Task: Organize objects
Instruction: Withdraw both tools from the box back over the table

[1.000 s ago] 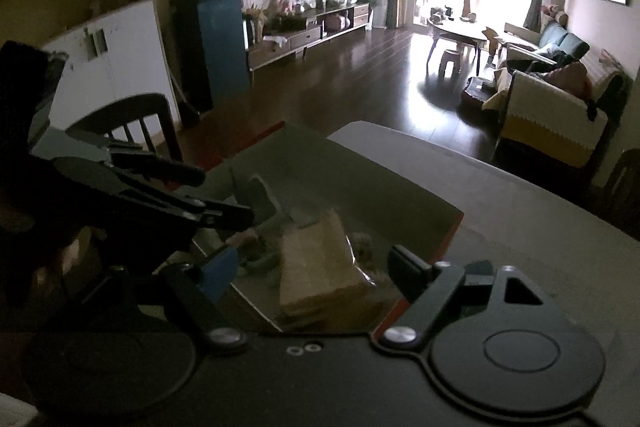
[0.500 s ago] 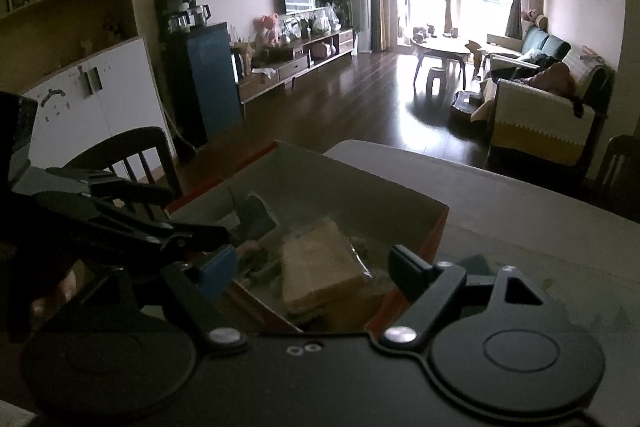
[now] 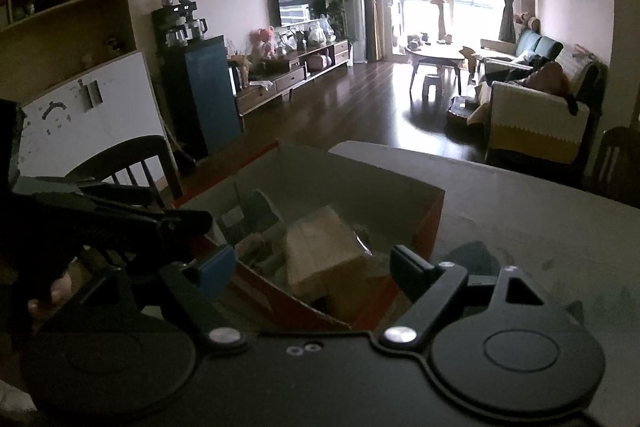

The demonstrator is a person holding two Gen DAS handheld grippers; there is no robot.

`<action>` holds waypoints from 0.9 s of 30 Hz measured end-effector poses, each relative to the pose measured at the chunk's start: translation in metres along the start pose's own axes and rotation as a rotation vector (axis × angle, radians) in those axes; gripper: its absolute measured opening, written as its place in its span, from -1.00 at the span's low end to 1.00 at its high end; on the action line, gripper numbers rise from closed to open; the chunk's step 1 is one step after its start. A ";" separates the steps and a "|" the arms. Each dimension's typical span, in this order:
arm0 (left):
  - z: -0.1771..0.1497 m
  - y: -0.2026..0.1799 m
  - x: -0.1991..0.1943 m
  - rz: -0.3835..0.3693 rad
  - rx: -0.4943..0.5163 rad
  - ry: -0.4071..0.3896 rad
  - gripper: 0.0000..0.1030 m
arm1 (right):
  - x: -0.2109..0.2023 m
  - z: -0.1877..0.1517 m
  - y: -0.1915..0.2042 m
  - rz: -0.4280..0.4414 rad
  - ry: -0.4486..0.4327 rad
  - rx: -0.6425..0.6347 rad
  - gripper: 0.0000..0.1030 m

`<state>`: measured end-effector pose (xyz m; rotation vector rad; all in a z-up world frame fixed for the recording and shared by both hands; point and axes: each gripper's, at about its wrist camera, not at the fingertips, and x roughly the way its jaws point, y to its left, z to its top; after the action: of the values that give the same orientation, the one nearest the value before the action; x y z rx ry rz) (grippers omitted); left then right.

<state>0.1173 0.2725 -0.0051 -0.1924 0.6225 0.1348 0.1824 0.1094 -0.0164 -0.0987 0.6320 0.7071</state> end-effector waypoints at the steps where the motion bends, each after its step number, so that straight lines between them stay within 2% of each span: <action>1: 0.000 0.000 0.000 0.010 -0.001 -0.005 0.99 | 0.000 -0.001 0.000 -0.002 0.001 0.001 0.64; 3: -0.001 -0.003 -0.002 0.055 0.003 -0.023 0.99 | -0.001 -0.004 0.000 -0.001 0.002 0.007 0.64; 8: -0.004 -0.009 -0.003 0.037 0.039 -0.026 0.99 | -0.001 -0.009 0.003 0.005 0.012 0.012 0.64; 13: -0.010 -0.018 -0.004 0.061 0.083 -0.030 0.99 | -0.001 -0.013 0.005 0.013 0.019 0.017 0.64; 27: -0.016 -0.020 -0.005 0.027 0.091 -0.001 0.99 | -0.003 -0.017 0.003 0.009 0.027 0.042 0.64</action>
<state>0.1078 0.2489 -0.0116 -0.0959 0.6294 0.1328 0.1703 0.1050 -0.0280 -0.0672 0.6732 0.7014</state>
